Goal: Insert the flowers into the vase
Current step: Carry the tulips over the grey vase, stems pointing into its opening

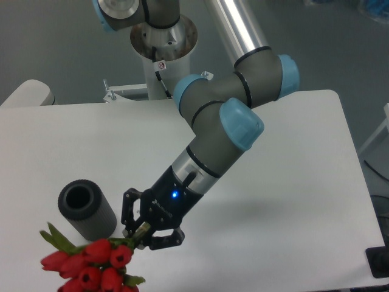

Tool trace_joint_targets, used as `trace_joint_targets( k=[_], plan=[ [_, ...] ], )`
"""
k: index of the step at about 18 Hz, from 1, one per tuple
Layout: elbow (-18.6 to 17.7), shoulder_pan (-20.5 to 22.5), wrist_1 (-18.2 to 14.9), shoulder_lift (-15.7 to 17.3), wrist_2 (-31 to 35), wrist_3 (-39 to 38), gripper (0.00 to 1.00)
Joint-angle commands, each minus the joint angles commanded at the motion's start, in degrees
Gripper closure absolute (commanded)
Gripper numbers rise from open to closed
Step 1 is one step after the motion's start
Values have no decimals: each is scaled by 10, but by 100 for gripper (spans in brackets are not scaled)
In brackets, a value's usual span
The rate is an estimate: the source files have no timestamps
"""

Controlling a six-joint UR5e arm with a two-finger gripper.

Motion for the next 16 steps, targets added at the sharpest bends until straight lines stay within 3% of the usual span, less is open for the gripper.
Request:
trace_joint_targets(
  k=[6, 13, 16],
  plan=[
    [-12, 0, 0, 28, -77, -6, 100],
    [-22, -10, 1, 48, -123, -1, 100],
    [-42, -24, 3, 49, -124, 14, 99]
  ],
)
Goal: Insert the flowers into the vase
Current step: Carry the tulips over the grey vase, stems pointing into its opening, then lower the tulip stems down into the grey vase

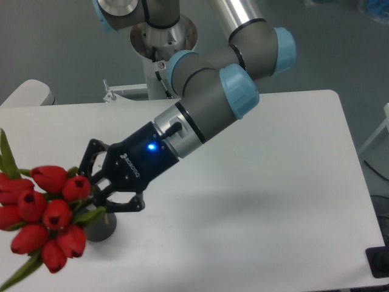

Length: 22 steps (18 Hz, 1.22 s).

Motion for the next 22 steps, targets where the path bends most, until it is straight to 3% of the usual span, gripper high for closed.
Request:
trace_joint_targets(
  k=[4, 7, 22],
  plan=[
    [-59, -7, 31, 20, 0, 32, 99],
    [-82, -9, 34, 32, 0, 36, 100],
    [-96, -18, 34, 28, 1, 53, 100]
  ],
)
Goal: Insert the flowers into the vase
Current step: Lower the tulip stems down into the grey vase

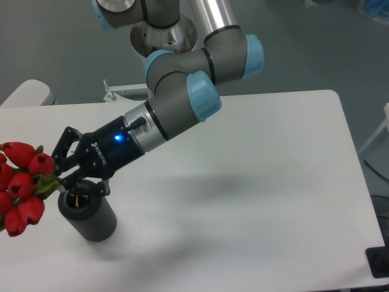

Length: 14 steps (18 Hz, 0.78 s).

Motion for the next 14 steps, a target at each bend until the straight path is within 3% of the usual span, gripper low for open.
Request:
trace_joint_targets(
  k=[14],
  plan=[
    [0, -17, 0, -4, 0, 3, 99]
  ],
)
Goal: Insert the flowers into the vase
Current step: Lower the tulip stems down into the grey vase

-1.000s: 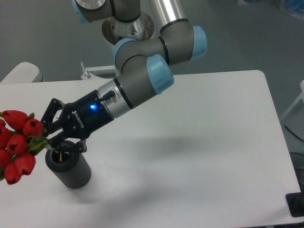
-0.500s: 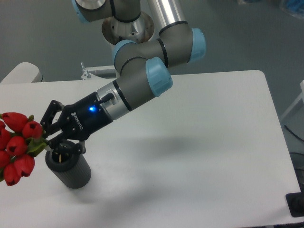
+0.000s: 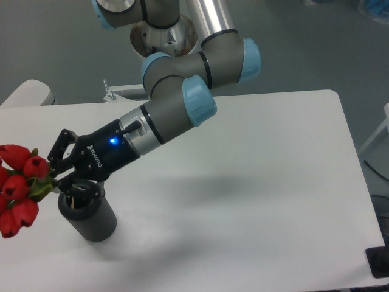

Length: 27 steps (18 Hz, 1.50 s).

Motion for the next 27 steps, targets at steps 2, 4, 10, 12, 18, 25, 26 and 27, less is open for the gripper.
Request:
trace_joint_targets(
  k=[2, 4, 10, 12, 18, 25, 26, 27],
  plan=[
    [-6, -3, 0, -4, 0, 0, 99],
    [-11, -8, 0, -5, 0, 1, 99],
    [-15, -12, 0, -18, 0, 25, 98],
    [-17, -12, 0, -25, 0, 39, 98],
    [-43, -5, 0, -26, -1, 88, 96],
    [-77, 11, 0, -33, -1, 150, 88],
    [-83, 12, 0, -32, 0, 160, 87],
    [-87, 12, 0, -33, 0, 167, 86]
  ],
)
